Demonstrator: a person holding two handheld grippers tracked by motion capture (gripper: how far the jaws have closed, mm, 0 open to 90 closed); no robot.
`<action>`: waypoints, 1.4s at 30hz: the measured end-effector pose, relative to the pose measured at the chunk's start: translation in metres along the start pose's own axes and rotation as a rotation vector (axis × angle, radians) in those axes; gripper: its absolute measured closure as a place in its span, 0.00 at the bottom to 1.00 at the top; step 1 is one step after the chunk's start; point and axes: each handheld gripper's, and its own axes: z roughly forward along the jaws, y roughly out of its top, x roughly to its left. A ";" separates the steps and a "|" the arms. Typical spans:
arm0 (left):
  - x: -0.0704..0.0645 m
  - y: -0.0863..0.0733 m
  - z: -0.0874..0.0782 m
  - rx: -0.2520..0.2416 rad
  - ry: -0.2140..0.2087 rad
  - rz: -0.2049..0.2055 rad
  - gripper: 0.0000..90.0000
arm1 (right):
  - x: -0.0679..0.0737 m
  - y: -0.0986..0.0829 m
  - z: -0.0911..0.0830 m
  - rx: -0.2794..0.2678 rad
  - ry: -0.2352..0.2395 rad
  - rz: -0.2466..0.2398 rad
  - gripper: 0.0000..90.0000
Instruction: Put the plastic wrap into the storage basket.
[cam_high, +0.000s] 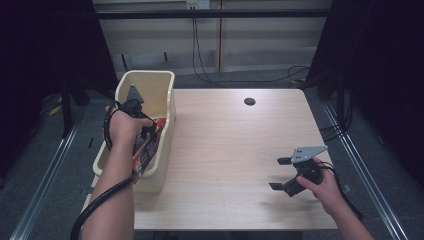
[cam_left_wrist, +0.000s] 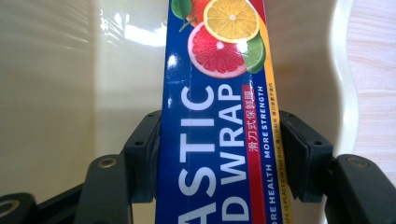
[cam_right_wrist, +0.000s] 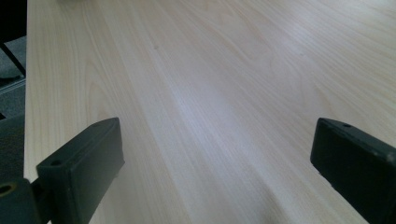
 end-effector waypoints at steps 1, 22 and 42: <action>0.000 0.000 0.001 -0.002 -0.001 -0.005 0.44 | 0.000 0.000 0.000 0.001 0.000 0.000 0.03; -0.014 0.004 -0.037 -0.119 -0.071 0.035 0.32 | 0.001 0.001 -0.002 0.001 0.006 -0.005 0.03; -0.048 0.007 -0.051 -0.193 -0.167 0.122 0.20 | 0.001 0.002 -0.003 -0.003 -0.003 -0.001 0.03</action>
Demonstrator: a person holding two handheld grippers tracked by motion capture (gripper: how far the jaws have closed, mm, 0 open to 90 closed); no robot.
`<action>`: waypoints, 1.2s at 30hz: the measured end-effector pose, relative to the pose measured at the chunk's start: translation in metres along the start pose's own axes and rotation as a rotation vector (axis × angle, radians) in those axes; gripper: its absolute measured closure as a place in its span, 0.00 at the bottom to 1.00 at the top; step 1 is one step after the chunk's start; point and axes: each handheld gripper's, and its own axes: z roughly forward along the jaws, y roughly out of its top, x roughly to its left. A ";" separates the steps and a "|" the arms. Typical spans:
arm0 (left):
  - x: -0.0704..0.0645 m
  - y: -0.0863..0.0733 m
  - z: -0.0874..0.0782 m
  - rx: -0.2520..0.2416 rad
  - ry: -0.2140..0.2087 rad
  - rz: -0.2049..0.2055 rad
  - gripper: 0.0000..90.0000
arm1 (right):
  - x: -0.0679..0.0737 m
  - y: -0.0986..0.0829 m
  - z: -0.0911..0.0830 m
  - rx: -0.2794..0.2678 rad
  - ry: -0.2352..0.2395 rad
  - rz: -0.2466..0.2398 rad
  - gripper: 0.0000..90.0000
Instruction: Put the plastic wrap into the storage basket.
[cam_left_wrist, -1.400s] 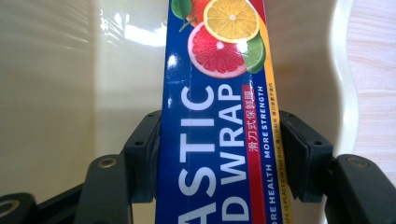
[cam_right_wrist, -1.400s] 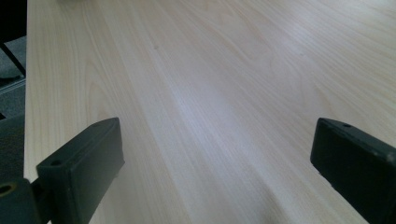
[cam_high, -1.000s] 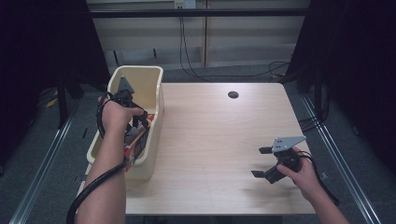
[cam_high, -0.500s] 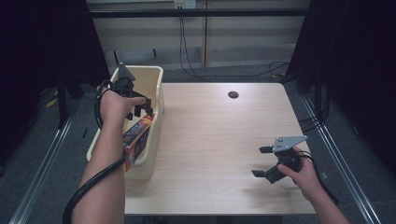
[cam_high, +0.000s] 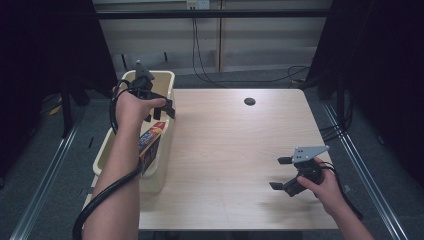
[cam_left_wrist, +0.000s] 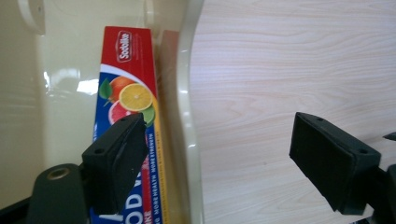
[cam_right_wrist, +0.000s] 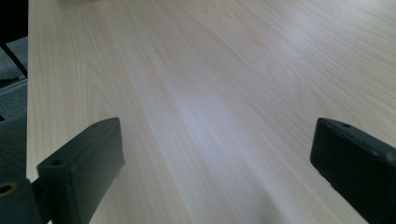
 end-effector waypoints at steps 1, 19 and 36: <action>-0.001 0.001 0.001 0.002 -0.003 0.013 0.20 | 0.000 0.000 0.000 -0.001 -0.001 0.002 0.03; -0.038 0.007 0.012 -0.019 -0.042 0.114 0.09 | 0.000 0.000 -0.001 -0.005 -0.004 -0.002 0.03; -0.072 0.003 0.038 -0.032 -0.123 0.214 0.05 | -0.001 0.000 -0.002 -0.008 -0.006 -0.006 0.03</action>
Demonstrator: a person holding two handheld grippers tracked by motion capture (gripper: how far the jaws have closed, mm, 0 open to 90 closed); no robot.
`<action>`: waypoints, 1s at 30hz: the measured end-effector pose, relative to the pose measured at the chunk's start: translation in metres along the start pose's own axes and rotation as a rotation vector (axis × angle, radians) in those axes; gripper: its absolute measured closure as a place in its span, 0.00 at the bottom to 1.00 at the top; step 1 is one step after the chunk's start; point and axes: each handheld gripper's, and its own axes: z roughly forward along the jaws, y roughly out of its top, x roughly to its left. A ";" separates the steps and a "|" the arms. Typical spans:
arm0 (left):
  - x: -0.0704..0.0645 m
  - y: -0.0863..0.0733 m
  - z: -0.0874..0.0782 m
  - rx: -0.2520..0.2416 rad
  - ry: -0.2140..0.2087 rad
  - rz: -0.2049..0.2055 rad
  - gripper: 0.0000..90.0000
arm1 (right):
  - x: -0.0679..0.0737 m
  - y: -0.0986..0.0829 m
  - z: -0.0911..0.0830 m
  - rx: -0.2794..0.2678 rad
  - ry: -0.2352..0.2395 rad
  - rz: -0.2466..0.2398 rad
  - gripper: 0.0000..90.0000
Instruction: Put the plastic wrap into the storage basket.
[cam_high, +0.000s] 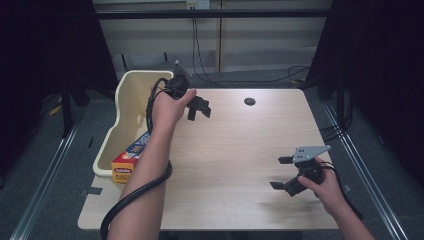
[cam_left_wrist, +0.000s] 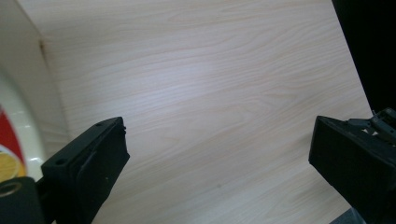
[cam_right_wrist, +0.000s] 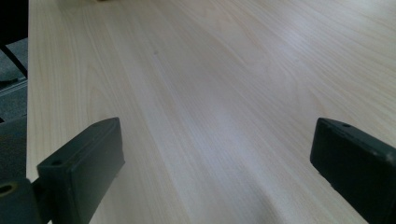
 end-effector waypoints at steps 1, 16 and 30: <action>0.000 0.000 0.000 0.000 0.000 0.000 0.05 | 0.000 0.000 0.000 0.000 0.000 0.000 0.03; -0.009 -0.009 0.033 0.010 -0.052 0.014 0.06 | 0.000 -0.001 0.001 -0.002 -0.002 0.003 0.03; -0.012 -0.022 0.063 0.038 -0.084 0.027 0.06 | -0.001 -0.002 0.002 0.002 -0.001 -0.001 0.03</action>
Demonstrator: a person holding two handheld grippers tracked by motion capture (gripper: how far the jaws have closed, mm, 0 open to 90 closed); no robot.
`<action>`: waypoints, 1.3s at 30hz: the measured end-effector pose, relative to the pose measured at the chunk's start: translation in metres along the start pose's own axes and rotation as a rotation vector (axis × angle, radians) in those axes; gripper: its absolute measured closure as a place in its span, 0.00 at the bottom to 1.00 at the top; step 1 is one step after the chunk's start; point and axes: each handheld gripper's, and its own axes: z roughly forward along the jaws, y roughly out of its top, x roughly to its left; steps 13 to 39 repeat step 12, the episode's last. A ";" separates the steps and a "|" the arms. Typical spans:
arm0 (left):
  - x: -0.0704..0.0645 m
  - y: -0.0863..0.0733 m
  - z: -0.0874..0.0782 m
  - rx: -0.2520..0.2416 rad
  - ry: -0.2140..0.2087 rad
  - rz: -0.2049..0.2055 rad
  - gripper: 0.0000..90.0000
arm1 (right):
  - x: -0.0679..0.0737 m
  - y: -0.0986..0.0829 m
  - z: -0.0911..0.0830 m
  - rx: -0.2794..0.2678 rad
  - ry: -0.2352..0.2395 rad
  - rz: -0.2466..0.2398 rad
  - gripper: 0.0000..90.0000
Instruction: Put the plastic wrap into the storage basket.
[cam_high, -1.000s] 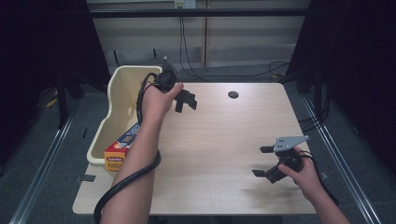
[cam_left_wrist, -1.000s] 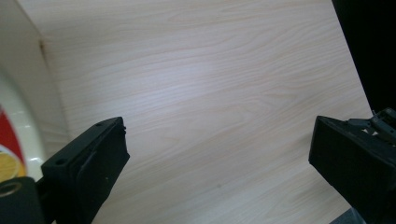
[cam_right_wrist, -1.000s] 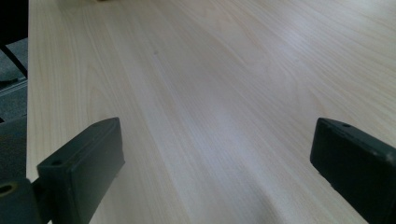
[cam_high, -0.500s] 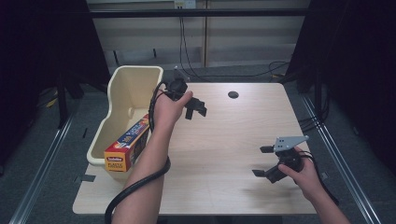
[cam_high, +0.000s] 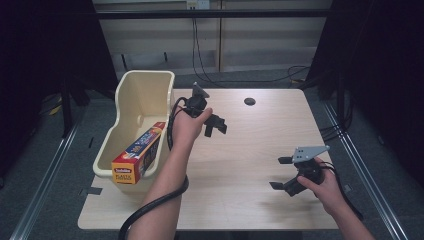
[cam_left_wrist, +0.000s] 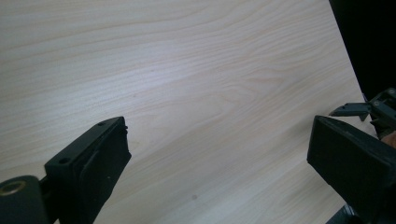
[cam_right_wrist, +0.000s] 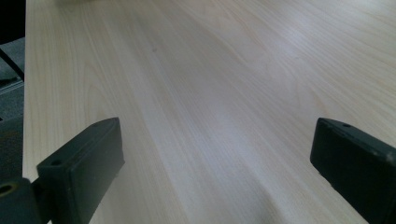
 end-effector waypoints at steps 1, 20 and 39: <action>0.000 -0.002 0.003 0.001 -0.008 -0.006 0.06 | 0.000 0.000 0.000 0.002 0.002 0.005 0.03; 0.003 -0.011 0.019 0.005 -0.014 0.005 0.06 | 0.001 -0.001 0.002 0.009 -0.017 0.001 0.03; 0.003 -0.011 0.019 0.005 -0.014 0.005 0.06 | 0.001 -0.001 0.002 0.009 -0.017 0.001 0.03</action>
